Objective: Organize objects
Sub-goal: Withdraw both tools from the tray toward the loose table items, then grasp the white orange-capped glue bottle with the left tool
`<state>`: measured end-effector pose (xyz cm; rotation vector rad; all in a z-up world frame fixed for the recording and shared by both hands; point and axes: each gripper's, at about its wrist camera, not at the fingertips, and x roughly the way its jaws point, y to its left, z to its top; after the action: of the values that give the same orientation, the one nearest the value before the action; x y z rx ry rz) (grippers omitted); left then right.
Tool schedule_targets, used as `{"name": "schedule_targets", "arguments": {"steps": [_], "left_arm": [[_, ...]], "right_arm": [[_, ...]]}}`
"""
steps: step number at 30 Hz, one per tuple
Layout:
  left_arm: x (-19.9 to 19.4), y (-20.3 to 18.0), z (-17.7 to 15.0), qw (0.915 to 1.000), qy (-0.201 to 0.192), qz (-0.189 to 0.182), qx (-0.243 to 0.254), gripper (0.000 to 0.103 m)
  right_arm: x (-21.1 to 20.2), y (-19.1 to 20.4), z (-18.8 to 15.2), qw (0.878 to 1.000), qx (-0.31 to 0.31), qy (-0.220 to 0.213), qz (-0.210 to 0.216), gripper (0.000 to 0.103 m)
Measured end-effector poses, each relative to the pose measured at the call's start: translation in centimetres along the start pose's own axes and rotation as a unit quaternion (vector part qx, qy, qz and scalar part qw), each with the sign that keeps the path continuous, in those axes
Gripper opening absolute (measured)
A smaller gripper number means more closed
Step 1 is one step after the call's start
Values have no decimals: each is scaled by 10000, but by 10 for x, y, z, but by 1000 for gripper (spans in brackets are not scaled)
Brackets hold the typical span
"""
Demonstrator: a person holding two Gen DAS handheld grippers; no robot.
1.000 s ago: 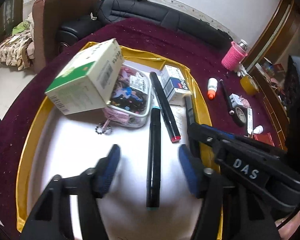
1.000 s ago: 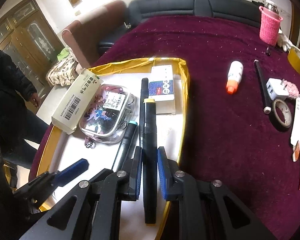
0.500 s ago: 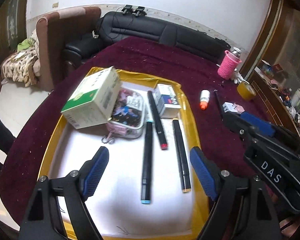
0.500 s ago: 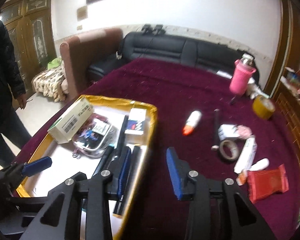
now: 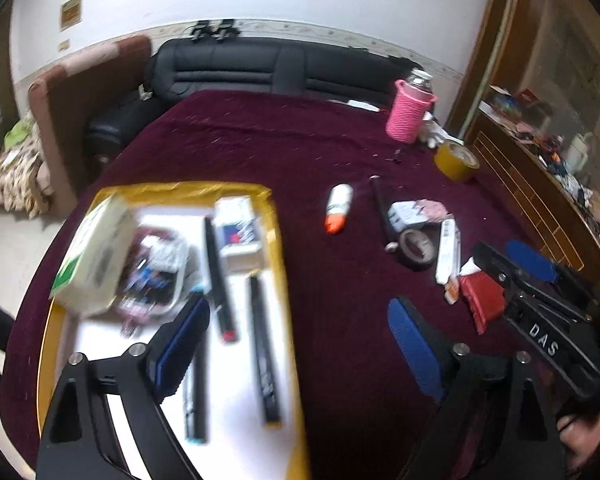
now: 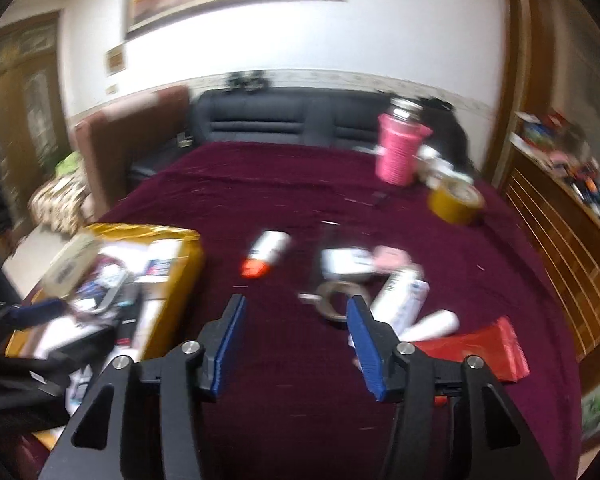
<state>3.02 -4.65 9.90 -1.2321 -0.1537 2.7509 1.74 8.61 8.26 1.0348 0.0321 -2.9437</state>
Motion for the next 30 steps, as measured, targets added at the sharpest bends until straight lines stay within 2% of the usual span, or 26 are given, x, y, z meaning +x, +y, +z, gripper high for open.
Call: {"name": "schedule_targets", "arguments": {"steps": [4,7,10,17,24,27,28,29,30], "left_arm": [[31,-28,26,9995,186,-53,236,92],[63,-44,48,9987,232,211,402,92],[95,-54,66,9964,233,588,568,92],[160,-67,83,9864,473,1239,965,92],[201,-71,84,9831,687,1340,1045,92],[213,-71,82,9839,812,1260,969,92],[215,-72,81,9845,858,1207,944,90],[214,-72,79,9868,833,1082,867,79],[213,-73,79,9880,837,1005,827,61]], "right_arm": [[21,-79,-7,9963,827,170,-164,57],[34,-121,-11,9908,1316,214,-217,57],[44,-144,-12,9877,1541,173,-182,57],[64,-157,-20,9838,1783,140,114,57],[72,-161,-26,9828,1820,166,274,57],[71,-162,-27,9826,1823,141,337,57],[71,-161,-27,9827,1814,131,349,57],[71,-160,-27,9829,1802,128,348,57],[71,-160,-27,9831,1792,126,351,57]]}}
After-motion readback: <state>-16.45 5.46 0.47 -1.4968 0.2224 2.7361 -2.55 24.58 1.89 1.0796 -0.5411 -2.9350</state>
